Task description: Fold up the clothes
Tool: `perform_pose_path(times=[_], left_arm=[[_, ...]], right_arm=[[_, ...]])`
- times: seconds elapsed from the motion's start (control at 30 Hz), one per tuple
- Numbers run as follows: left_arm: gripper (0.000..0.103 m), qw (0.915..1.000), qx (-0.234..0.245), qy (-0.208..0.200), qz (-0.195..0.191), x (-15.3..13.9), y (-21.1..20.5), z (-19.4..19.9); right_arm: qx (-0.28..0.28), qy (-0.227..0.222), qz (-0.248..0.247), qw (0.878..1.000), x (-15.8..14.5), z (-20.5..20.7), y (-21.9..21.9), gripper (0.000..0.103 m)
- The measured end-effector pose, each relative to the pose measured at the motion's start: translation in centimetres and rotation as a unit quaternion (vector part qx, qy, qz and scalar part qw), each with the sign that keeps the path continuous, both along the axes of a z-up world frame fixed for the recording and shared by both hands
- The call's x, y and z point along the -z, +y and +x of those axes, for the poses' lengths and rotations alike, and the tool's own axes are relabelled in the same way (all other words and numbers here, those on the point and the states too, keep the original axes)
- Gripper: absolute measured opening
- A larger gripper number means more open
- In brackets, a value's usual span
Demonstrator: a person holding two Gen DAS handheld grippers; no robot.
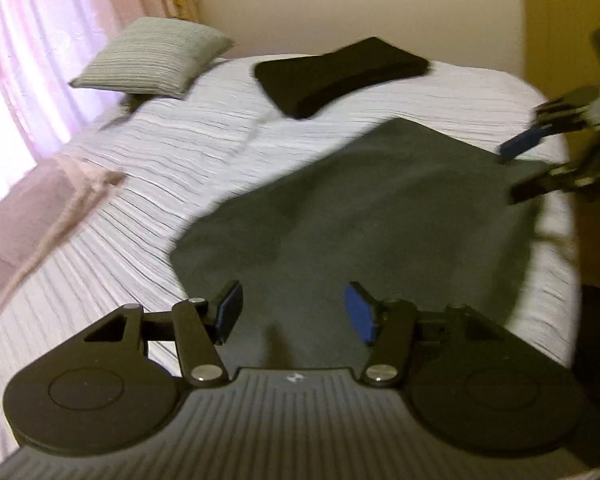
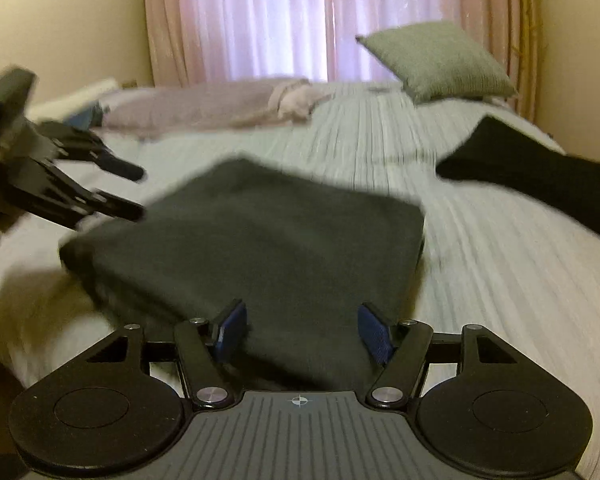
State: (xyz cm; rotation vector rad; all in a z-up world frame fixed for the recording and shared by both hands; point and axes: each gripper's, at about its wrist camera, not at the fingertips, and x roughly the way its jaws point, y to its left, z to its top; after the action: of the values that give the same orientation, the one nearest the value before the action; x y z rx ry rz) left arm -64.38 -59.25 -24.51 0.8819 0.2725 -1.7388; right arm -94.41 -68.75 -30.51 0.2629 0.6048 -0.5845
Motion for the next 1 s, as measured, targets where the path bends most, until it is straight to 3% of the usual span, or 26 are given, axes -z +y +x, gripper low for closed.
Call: perform_pose_path(times=[0.17, 0.37, 0.53, 0.6, 0.7, 0.83, 1.0], left_arm=[[0.056, 0.9988, -0.037, 0.031, -0.006, 2.5, 1.6, 0.6], [0.056, 0.9984, -0.049, 0.023, -0.017, 2.7, 2.1, 0.3], [0.055, 0.9986, -0.047, -0.005, -0.024, 1.2, 2.4, 0.8], [0.055, 0.9985, -0.047, -0.007, -0.026, 1.0, 2.8, 0.9], [0.055, 0.9984, -0.048, -0.008, -0.028, 0.9, 3.3, 1.1], [0.055, 0.9981, -0.051, -0.010, -0.032, 1.1, 3.7, 0.9], [0.058, 0.9981, -0.023, -0.029, -0.048, 0.9, 4.3, 0.4]], right_arm=[[0.007, 0.008, -0.020, 1.000, 1.4, 0.3, 1.5, 0.065], [0.000, 0.037, -0.057, 0.998, 1.2, 1.3, 1.8, 0.065], [-0.043, 0.060, -0.150, 0.986, -2.0, 0.9, 3.5, 0.065], [-0.081, 0.095, -0.191, 0.974, -1.5, 1.0, 4.8, 0.065], [-0.143, 0.165, -0.246, 0.944, 0.3, 1.7, 6.7, 0.065], [-0.183, 0.238, -0.280, 0.912, 4.0, 3.4, 7.1, 0.065], [-0.234, 0.312, -0.349, 0.852, 7.5, 5.6, 7.9, 0.067]])
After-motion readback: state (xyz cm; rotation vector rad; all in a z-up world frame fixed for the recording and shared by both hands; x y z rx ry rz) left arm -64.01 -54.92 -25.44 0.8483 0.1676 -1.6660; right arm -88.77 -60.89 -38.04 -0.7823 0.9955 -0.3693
